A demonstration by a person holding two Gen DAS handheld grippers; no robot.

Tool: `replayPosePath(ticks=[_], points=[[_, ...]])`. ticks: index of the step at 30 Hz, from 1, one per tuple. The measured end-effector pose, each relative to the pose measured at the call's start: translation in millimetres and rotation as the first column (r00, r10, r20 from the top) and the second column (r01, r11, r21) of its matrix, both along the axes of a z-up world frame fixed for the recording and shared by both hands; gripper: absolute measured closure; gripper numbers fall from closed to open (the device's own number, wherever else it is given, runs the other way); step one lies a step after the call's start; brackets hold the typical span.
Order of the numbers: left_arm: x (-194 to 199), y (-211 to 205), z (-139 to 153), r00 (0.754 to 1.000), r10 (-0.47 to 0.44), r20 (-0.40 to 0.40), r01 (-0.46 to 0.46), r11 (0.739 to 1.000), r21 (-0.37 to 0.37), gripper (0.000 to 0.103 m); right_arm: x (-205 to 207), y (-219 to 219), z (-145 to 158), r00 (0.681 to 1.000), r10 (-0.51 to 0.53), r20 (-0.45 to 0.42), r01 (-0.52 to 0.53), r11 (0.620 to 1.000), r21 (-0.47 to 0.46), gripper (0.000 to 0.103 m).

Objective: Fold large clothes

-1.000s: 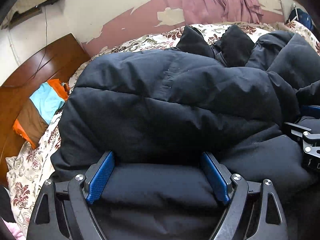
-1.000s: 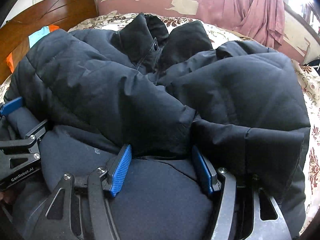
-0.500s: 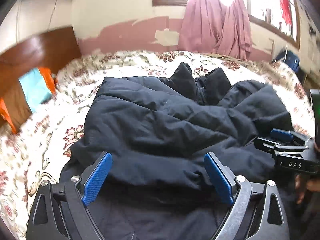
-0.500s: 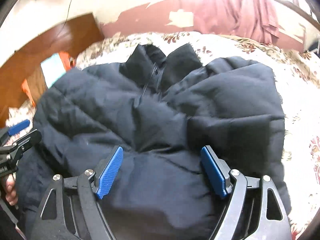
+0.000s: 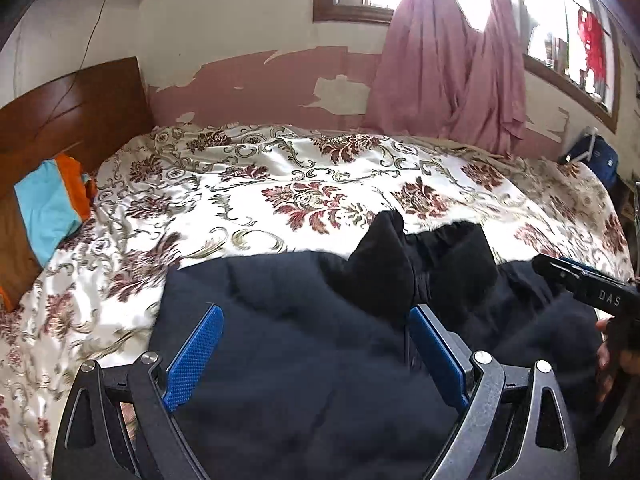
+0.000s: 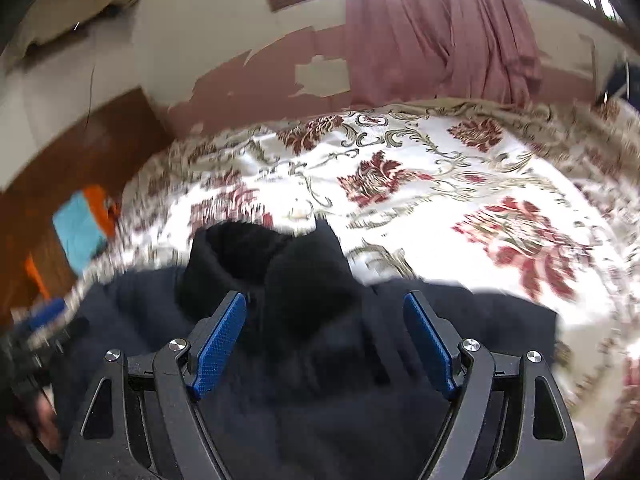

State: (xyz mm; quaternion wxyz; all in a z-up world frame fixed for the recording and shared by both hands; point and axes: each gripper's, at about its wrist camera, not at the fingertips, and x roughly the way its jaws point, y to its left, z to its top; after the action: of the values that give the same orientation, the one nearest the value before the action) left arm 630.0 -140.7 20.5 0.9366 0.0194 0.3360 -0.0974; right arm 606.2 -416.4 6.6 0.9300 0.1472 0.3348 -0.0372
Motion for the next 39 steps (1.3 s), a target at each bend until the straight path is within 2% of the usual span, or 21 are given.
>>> replayPosePath(ticks=[3,5,8,10,11,14,17,19,21,22,24,25,27,30,32,34,39], points=[[26.9,-16.7,-5.6,1.0,0.009,0.011,-0.009,1.0,-0.024,0.009,34.5,0.3,-13.1,0.999,-0.013,0.037,0.01,0.997,0.077,0.027],[44.3,-31.5,-12.7,1.0,0.007,0.019,-0.007,1.0,-0.008,0.009,53.5,1.0,-26.2,0.998,-0.021,0.052,0.014,0.992,0.124,0.029],[61.0,-48.7,-22.3,0.999,0.01,0.041,-0.011,1.0,0.029,0.009,65.8,4.2,-48.6,0.998,-0.027,0.064,0.018,0.991,0.132,0.047],[70.2,-58.0,-31.3,0.999,-0.001,0.049,0.0,1.0,0.021,0.009,70.6,4.5,-61.1,0.999,-0.026,0.047,0.021,0.993,0.12,0.061],[74.3,-62.6,-35.5,0.999,-0.008,0.043,0.007,1.0,0.019,0.009,72.5,3.3,-67.6,0.999,-0.016,0.043,0.01,0.992,0.127,0.071],[85.9,-72.6,-42.1,0.999,-0.012,0.05,0.011,1.0,0.019,0.01,70.1,-1.5,-72.5,0.998,-0.012,0.057,0.004,0.991,0.134,0.08],[97.9,-77.4,-38.9,0.998,-0.008,0.063,0.01,0.999,-0.034,0.012,63.8,0.6,-74.2,0.996,-0.004,0.094,-0.007,0.993,0.116,0.086],[103.5,-79.8,-37.5,0.998,0.005,0.068,-0.002,0.999,-0.049,0.018,58.2,-0.3,-74.9,0.992,0.0,0.124,-0.014,0.993,0.113,0.087],[111.1,-83.1,-41.5,0.999,0.017,0.038,-0.015,0.999,-0.046,0.043,51.1,-1.5,-76.2,0.987,0.004,0.158,-0.023,0.992,0.121,0.088],[115.4,-83.9,-46.5,1.0,0.015,0.007,-0.014,0.999,-0.046,0.05,46.9,-2.5,-76.3,0.984,0.007,0.178,-0.031,0.991,0.129,0.088],[122.2,-84.7,-57.4,0.998,0.009,-0.059,-0.011,0.999,-0.035,0.083,39.3,-2.9,-75.4,0.98,0.01,0.2,-0.038,0.99,0.135,0.089],[122.4,-83.1,-61.3,0.997,0.002,-0.082,-0.006,0.999,-0.048,0.087,36.5,-3.3,-75.5,0.979,0.011,0.203,-0.04,0.989,0.14,0.09],[112.5,-75.0,-58.6,0.998,-0.007,-0.054,0.002,0.996,-0.092,0.091,25.6,-6.0,-73.5,0.979,0.009,0.206,-0.044,0.985,0.167,0.092],[87.6,-51.1,-49.9,1.0,-0.021,-0.013,0.018,0.984,-0.179,0.094,-3.1,-17.4,-66.8,0.973,-0.003,0.229,-0.052,0.97,0.237,0.093],[69.1,-31.0,-46.5,0.999,-0.035,0.002,0.035,0.973,-0.227,0.095,-22.3,-22.4,-61.0,0.971,-0.005,0.239,-0.056,0.967,0.249,0.094],[52.3,-10.5,-46.8,0.999,-0.051,0.002,0.049,0.962,-0.267,0.095,-34.0,-22.0,-60.2,0.974,0.003,0.228,-0.061,0.968,0.243,0.095],[45.0,12.4,-70.9,0.993,-0.082,-0.08,0.058,0.962,-0.267,0.096,-49.4,-10.8,-69.3,0.992,0.034,0.125,-0.052,0.988,0.143,0.096]])
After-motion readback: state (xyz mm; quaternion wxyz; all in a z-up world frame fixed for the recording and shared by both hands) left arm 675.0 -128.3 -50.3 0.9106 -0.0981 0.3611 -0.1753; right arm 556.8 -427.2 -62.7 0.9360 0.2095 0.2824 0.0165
